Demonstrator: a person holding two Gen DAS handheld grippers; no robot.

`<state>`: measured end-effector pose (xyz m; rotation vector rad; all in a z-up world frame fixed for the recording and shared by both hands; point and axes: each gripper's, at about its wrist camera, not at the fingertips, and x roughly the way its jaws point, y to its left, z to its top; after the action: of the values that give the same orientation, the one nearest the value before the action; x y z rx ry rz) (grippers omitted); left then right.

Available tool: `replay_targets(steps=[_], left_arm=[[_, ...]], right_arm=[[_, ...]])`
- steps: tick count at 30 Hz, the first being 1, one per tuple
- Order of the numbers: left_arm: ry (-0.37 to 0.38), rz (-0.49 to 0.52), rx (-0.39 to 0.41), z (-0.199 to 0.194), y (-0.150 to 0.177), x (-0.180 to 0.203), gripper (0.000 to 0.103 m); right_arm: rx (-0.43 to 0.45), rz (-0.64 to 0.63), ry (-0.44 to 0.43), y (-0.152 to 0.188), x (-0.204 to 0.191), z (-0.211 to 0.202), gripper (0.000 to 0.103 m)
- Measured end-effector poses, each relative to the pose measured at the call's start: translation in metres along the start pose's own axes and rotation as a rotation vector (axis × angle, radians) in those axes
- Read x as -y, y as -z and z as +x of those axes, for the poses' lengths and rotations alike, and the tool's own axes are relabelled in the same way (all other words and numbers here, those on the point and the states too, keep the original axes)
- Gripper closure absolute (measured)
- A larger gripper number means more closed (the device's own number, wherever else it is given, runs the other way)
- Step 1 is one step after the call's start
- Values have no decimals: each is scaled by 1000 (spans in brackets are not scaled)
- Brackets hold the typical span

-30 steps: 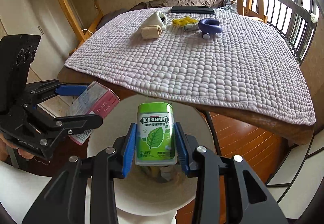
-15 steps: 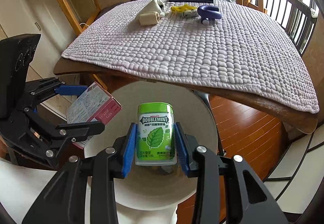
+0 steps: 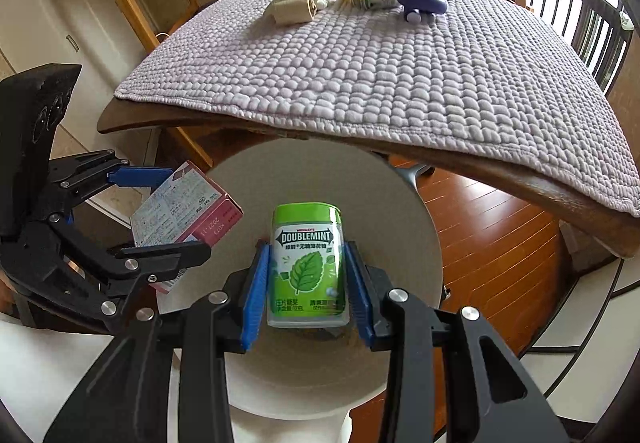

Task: Collect trash
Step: 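Carry the medicine box and gum bottle in both tools over the white bin, then open the left tool to drop the box while the right tool drops the gum bottle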

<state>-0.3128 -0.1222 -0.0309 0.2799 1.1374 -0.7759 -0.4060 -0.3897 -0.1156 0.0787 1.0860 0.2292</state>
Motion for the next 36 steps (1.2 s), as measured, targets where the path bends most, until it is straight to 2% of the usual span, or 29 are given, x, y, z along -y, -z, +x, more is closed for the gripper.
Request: replay_targets(steps=[11,36], left_arm=[[-27,2,-9,11,1,3,10],[-37,-3,-41,41,-3,0,10]], right_arm=[[-21,8,-5,-2,4,15,66],[-56,21,-6,0,15,35,66]])
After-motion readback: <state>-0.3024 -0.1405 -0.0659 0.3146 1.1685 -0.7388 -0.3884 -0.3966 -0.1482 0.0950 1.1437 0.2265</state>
